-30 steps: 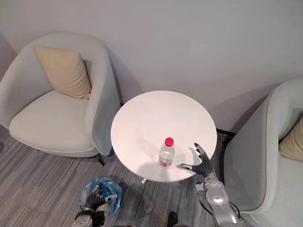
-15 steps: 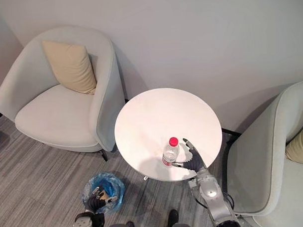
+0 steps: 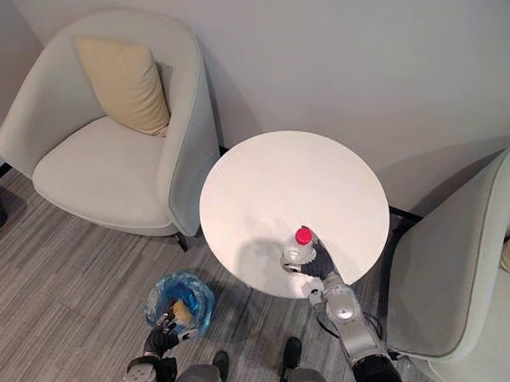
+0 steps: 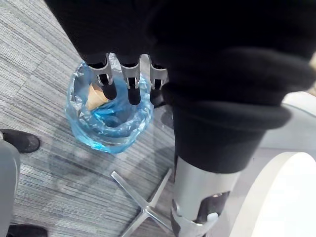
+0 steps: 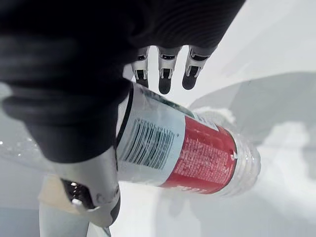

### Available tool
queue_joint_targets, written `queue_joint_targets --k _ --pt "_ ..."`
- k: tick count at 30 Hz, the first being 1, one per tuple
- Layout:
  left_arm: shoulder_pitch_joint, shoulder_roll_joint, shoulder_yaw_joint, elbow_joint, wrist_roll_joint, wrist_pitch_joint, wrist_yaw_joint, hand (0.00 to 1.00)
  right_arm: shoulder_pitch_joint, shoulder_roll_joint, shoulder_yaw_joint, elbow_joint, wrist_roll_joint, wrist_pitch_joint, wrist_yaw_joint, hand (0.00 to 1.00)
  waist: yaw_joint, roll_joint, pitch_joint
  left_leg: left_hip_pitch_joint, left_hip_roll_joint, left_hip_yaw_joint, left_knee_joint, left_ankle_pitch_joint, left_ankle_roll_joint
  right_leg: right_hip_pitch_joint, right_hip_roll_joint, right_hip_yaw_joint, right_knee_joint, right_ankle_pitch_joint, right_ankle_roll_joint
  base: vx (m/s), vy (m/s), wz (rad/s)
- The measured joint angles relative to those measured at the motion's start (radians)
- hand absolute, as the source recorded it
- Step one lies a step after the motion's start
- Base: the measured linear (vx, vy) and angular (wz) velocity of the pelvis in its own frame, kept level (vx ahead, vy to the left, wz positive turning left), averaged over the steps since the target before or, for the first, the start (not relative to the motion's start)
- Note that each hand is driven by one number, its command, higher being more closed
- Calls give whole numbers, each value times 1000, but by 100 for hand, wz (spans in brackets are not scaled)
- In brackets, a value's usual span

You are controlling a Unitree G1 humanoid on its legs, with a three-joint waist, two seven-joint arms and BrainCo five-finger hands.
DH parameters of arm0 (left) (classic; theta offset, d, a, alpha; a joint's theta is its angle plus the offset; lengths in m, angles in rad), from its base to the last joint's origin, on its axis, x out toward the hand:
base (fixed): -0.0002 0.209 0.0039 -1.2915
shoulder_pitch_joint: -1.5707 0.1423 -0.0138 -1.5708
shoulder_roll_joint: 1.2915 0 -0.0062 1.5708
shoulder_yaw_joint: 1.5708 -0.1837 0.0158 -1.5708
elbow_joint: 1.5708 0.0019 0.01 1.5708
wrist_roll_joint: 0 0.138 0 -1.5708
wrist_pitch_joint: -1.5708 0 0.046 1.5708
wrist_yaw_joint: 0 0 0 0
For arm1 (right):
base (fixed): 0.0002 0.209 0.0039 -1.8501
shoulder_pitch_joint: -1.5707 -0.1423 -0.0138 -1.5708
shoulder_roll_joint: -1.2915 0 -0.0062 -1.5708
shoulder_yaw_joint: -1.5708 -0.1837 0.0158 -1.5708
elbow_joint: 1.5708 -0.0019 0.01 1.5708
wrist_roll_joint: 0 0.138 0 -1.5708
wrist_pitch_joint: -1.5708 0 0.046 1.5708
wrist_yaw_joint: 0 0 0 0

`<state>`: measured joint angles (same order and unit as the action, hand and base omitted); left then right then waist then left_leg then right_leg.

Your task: Gather rubbish on tea table into small bin, then transfer packed bag to large trash can.

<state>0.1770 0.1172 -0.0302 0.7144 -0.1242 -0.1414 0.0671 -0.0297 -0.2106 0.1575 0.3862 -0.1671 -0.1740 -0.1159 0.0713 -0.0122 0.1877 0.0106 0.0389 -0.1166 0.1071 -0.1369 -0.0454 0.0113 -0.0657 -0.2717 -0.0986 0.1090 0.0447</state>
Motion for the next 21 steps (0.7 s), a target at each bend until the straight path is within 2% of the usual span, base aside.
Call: queue_joint_targets --k 3,4,7,12,16,21 --pt "0 -5 0 -8 -1 -1 0 0 -34 11 0 33 4 4 -16 0 3 2 15 -7 -6 -4 5 2 3 -1 -6 -4 0 1 2 -51 13 10" --pt "1 -7 0 -8 -1 -1 0 0 -37 12 1 34 8 4 -16 100 5 1 18 -13 -8 -5 8 2 4 -2 -8 -6 0 2 2 -63 11 8" --pt "1 -7 -2 -9 -2 -1 0 0 -56 20 6 55 10 5 -17 100 26 2 20 -25 -9 -8 13 2 4 -4 -9 -9 0 2 3 -64 -3 5" --pt "2 -14 -8 -9 -5 -2 0 0 -99 31 16 80 11 9 -20 100 32 8 24 -36 -9 -18 15 3 3 -15 -8 -18 0 2 3 -18 -10 5" --pt "0 -19 -8 -20 -21 -3 0 0 -105 33 18 81 20 13 -20 100 51 14 32 -36 -9 -19 15 3 3 -15 -8 -21 0 2 3 0 0 0" --pt "1 -19 -8 -20 -21 -3 0 0 -117 33 18 69 21 19 -20 100 52 13 33 -36 -12 -20 15 3 3 -14 -11 -22 0 2 3 0 1 1"
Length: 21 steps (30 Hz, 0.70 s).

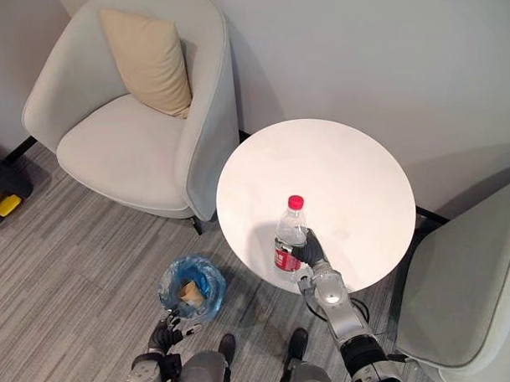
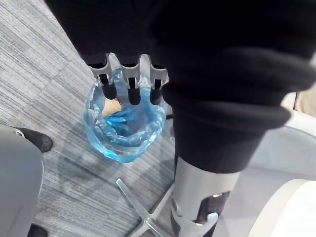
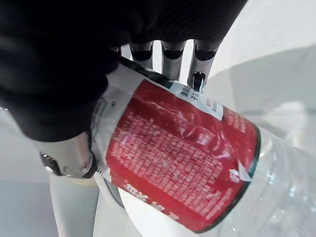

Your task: Gather rubbish on tea table into small bin, then transfer packed bag to large trash can.

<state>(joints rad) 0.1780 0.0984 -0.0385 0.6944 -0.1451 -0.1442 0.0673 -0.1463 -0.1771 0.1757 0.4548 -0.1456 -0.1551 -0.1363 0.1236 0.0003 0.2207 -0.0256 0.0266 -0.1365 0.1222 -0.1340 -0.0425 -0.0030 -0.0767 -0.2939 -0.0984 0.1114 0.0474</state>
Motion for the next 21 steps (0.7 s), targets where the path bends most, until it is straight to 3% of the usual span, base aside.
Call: queue_joint_targets --k 14,21 --pt "3 -1 0 1 0 -18 0 0 80 -4 -2 -312 17 -36 3 100 -5 -4 -1 38 7 28 -11 0 0 17 5 32 0 2 -1 -29 0 -6" --pt "1 -2 -7 25 0 -19 2 0 148 0 0 -439 -17 -39 5 100 -29 -7 -3 54 8 53 -17 0 0 17 6 60 0 8 2 -32 8 -11"
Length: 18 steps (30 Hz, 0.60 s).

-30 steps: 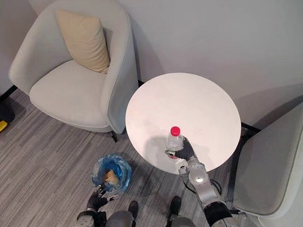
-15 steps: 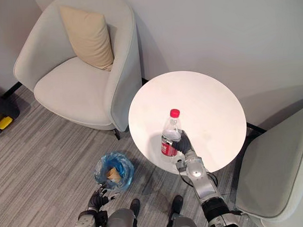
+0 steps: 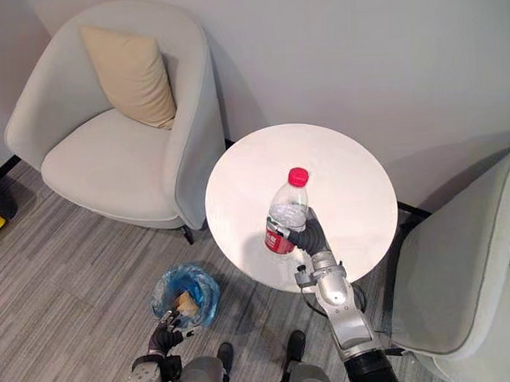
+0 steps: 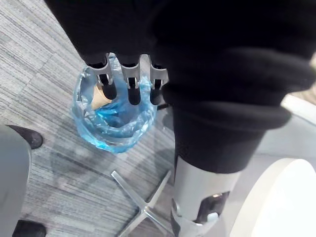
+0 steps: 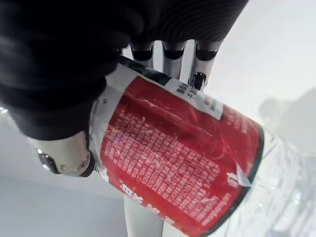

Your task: Gather rubbish on tea table into small bin, then transfer packed bag to large trash can.

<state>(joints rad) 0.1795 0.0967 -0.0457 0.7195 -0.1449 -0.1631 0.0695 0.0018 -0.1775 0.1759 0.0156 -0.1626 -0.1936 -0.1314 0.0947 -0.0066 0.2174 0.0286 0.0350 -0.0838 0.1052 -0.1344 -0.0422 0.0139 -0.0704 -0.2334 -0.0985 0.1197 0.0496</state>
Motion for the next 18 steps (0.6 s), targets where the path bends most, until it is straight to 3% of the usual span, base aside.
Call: queue_joint_targets --k 8,18 --pt "-2 3 -6 38 -1 -2 13 0 42 0 47 -44 -44 -28 0 100 -25 -17 -15 16 1 30 -5 0 0 -1 1 30 0 6 0 -29 11 -12" --pt "-2 6 -35 39 -2 -4 23 0 59 -16 74 -63 -66 -28 -2 100 -27 -4 -22 9 -1 31 4 -1 1 -7 -2 43 24 4 3 -52 3 -3"
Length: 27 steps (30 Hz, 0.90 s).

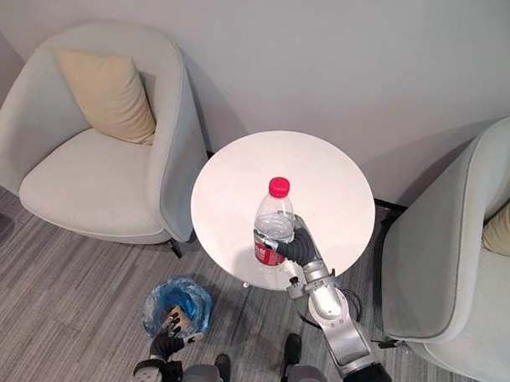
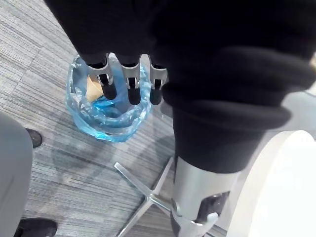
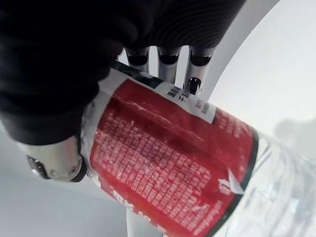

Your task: Gather rubbish on tea table into small bin, then transfer packed bag to large trash can.

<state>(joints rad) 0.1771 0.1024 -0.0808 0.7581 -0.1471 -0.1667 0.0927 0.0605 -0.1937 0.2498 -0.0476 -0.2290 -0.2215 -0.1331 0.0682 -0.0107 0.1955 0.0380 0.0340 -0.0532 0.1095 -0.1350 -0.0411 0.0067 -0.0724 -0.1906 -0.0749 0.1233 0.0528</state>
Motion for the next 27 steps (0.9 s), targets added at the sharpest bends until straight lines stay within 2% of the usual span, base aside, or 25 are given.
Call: queue_joint_targets --k 5,8,10,12,13,14,15,16,18,19,20,23,24,26,27 --pt "11 -1 -8 0 -19 -8 1 0 12 -23 1 -59 -9 -4 -4 100 6 18 -13 -17 0 -61 16 0 0 -14 -6 -31 80 -61 5 -27 -26 38" --pt "21 -10 -10 4 -20 -15 1 0 17 -34 0 -60 -8 -10 -21 100 6 43 -21 -62 -7 -133 46 5 0 -14 -5 -67 94 -91 -3 -6 -50 70" --pt "17 -19 -32 10 -20 -15 2 0 19 -51 -5 -59 -8 -10 -29 100 4 56 -20 -92 -19 -154 48 47 0 -13 -16 -114 98 -113 -4 -8 -59 97" --pt "11 -19 -39 10 -20 -16 1 0 25 -51 -18 -56 -8 -9 -40 100 3 57 -20 -120 -32 -80 45 105 20 -7 -42 -161 102 -123 -8 -43 -22 108" --pt "6 -21 -45 10 -20 -16 2 0 26 -50 -30 -56 -7 -9 -41 100 2 60 -18 -120 -28 40 33 110 61 5 -63 -203 105 -129 -10 -62 13 109" --pt "6 -23 -52 11 -19 -16 2 0 26 -50 -46 -56 -7 -8 -42 100 -1 71 -21 -120 -10 171 31 85 105 15 -60 -244 114 -142 -6 -47 30 114" --pt "8 -23 -73 13 -19 -16 1 0 27 -49 -64 -53 -7 -8 -50 100 -10 90 -30 -116 12 260 27 50 142 21 -52 -277 130 -165 4 -17 35 89" --pt "5 -23 -81 17 -18 -15 1 0 27 -48 -78 -51 -7 -7 -59 100 -8 88 -29 -114 16 280 26 50 137 23 -60 -287 143 -173 6 26 50 74" --pt "0 -26 -94 17 -15 -17 0 0 25 -46 -97 -53 -7 -8 -84 100 -4 81 -33 -114 37 419 31 23 178 27 -80 -334 153 -185 23 82 58 61" --pt "-1 -24 -95 18 -15 -16 1 0 25 -47 -101 -53 -7 -8 -85 100 -5 81 -33 -114 41 444 32 21 182 25 -88 -343 159 -188 26 134 44 63" --pt "1 -23 -100 26 -14 -16 2 0 28 -50 -117 -52 -7 -7 -85 100 -3 92 -38 -120 40 436 35 56 136 23 -92 -358 180 -195 27 101 31 45" --pt "-3 -9 -105 27 -5 -17 3 0 45 -39 -135 -52 -7 -4 -85 100 -10 70 -42 -121 19 409 31 68 117 30 -112 -333 198 -206 35 150 71 59" --pt "-4 4 -104 27 2 -17 2 0 46 -26 -133 -51 -7 -1 -85 100 -13 54 -39 -119 10 409 37 67 115 36 -123 -328 200 -215 48 184 108 49" --pt "-4 15 -102 19 2 -17 2 0 45 -7 -126 -42 -7 1 -82 100 -5 34 -33 -119 -1 412 54 50 98 30 -151 -331 255 -246 66 154 94 34" --pt "-3 21 -102 12 2 -17 2 0 42 5 -117 -27 -7 1 -81 100 -1 23 -32 -120 -4 412 79 11 92 10 -179 -328 340 -289 73 87 77 24"
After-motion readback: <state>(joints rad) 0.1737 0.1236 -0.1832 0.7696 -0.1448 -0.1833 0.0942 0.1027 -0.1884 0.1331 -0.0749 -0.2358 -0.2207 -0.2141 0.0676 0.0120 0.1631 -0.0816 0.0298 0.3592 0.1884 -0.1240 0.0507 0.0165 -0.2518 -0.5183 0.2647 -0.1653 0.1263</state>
